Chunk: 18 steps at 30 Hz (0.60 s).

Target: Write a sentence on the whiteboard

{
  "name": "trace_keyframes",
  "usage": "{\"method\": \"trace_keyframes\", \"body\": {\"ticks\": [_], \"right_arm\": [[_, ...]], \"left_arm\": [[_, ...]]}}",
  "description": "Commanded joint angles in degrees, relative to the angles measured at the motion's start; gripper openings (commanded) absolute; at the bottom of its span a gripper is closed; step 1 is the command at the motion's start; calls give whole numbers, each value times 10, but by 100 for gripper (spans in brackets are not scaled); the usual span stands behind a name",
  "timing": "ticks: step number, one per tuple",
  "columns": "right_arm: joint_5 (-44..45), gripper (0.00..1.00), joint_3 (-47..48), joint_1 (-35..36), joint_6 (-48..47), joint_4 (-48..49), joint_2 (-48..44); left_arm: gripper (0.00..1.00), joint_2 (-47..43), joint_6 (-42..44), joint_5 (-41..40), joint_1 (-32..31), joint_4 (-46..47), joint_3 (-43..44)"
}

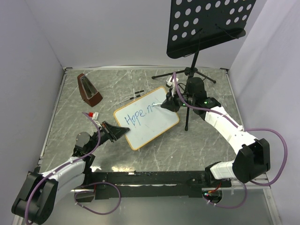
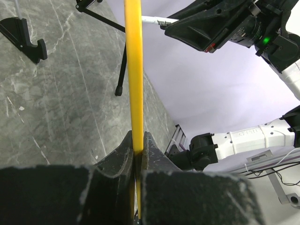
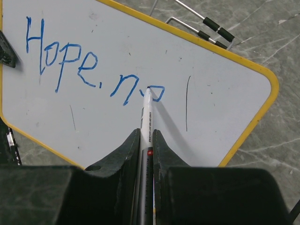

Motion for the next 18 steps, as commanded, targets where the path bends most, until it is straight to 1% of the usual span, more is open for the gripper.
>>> {"method": "trace_keyframes", "body": {"ticks": [1,9,18], "right_arm": [[-19,0,2,2,-17,-16,-7],[-18,0,-24,1,-27,-28,-24],[18,0,-23,-2,-18,-14,-31]], "left_arm": [[1,-20,-5,-2,0,101,-3],[1,-30,-5,-7,0,93,-4],[1,-33,-4,-4,1,90,-5]]}}
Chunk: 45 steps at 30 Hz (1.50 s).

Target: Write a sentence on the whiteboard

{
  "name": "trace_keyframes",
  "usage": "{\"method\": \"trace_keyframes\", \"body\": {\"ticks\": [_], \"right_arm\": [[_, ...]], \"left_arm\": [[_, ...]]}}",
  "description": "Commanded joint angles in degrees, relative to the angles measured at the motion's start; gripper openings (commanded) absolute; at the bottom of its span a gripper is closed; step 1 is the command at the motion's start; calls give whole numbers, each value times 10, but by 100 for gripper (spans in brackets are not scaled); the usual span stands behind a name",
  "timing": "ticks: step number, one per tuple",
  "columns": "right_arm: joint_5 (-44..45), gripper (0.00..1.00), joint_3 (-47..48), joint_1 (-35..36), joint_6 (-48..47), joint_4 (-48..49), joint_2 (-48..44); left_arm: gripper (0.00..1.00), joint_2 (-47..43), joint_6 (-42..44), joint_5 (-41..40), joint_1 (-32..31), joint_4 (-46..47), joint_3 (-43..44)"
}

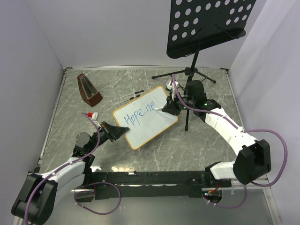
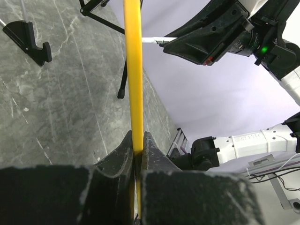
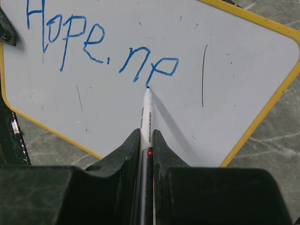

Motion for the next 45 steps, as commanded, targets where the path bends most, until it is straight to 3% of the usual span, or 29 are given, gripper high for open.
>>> {"method": "trace_keyframes", "body": {"ticks": [1,29,45], "right_arm": [[23,0,3,-2,-5,11,-22],[22,0,26,-11,8,38,-43],[26,0,41,-20,11,56,-5]], "left_arm": [[1,-25,-5,8,0,97,-4],[1,-12,3,12,0,94,-4],[1,-4,-1,26,1,109,-3]]}}
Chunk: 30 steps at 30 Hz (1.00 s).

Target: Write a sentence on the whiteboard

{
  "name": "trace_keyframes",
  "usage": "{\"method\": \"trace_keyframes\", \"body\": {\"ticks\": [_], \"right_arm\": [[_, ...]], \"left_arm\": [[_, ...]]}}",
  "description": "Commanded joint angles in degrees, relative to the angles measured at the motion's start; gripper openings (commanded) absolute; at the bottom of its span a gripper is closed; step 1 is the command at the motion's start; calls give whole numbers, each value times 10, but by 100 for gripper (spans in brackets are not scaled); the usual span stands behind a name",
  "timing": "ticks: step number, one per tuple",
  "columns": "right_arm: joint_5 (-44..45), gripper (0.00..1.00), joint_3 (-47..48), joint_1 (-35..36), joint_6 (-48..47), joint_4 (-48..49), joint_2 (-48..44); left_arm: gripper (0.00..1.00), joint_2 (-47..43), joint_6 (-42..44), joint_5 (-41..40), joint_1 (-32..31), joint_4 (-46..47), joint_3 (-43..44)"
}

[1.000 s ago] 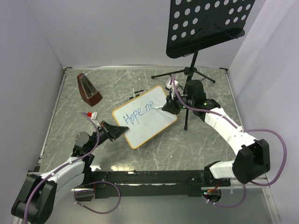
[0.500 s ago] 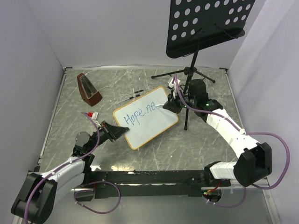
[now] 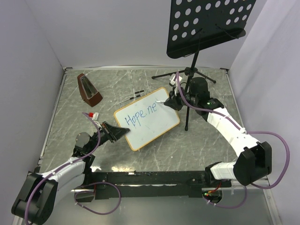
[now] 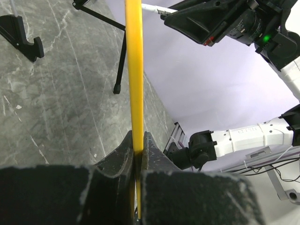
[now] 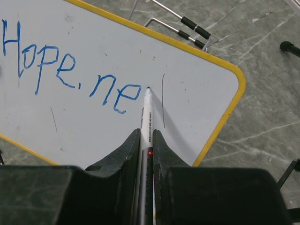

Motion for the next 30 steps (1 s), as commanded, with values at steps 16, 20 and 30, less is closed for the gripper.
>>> {"method": "trace_keyframes", "body": {"ticks": [16,20,30], "right_arm": [[-8,0,-10,-3,-15,-9,-10],[-13,0,-26,-3,-19,-18,-23],[-10,0,-22,-3,-16,-13,-22]], "left_arm": [[1,-26,-5,-12,3,93,-4],[1,-31,-5,-15,4,88,-4],[1,-20,-7,-8,5,99,-4]]}}
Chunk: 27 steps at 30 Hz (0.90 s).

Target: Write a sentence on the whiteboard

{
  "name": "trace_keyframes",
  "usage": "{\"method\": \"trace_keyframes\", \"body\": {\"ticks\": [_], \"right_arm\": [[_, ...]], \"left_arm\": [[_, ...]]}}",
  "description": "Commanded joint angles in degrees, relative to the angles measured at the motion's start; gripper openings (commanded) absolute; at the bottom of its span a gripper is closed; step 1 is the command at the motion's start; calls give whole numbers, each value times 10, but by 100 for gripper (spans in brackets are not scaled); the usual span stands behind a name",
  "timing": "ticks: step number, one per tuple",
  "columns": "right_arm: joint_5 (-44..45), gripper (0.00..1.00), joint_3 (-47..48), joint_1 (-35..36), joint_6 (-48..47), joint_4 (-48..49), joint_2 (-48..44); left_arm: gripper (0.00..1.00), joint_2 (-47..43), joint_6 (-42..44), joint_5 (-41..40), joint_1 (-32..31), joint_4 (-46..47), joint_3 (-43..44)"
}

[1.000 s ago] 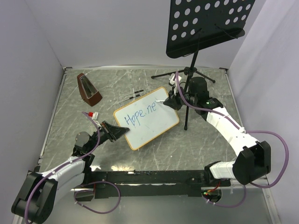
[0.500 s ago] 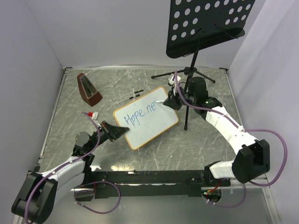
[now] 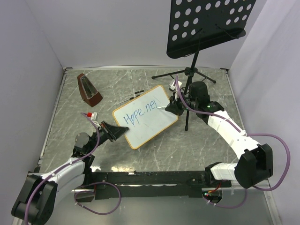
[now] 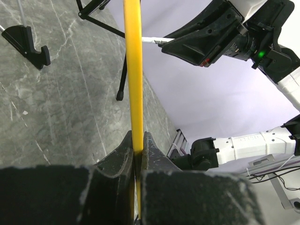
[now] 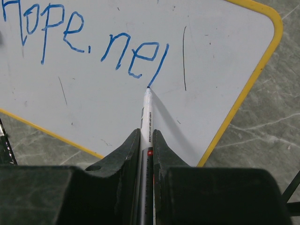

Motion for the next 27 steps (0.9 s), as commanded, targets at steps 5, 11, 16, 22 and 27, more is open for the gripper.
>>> {"method": "trace_keyframes", "body": {"ticks": [5,11,16,22,27], "right_arm": [[9,0,34,-3,1,22,10],[22,0,59,-4,7,31,29],[35,0,73,-4,11,39,39],[27,0,73,-5,11,37,42],[18,0,56,-5,11,38,28]], "left_arm": [[1,-8,-8,15,2,102,-4],[1,-10,-7,18,2,101,-5],[1,-7,-7,18,2,102,-5],[1,-5,-7,18,2,103,-7],[1,-6,-5,13,2,98,-5]]}}
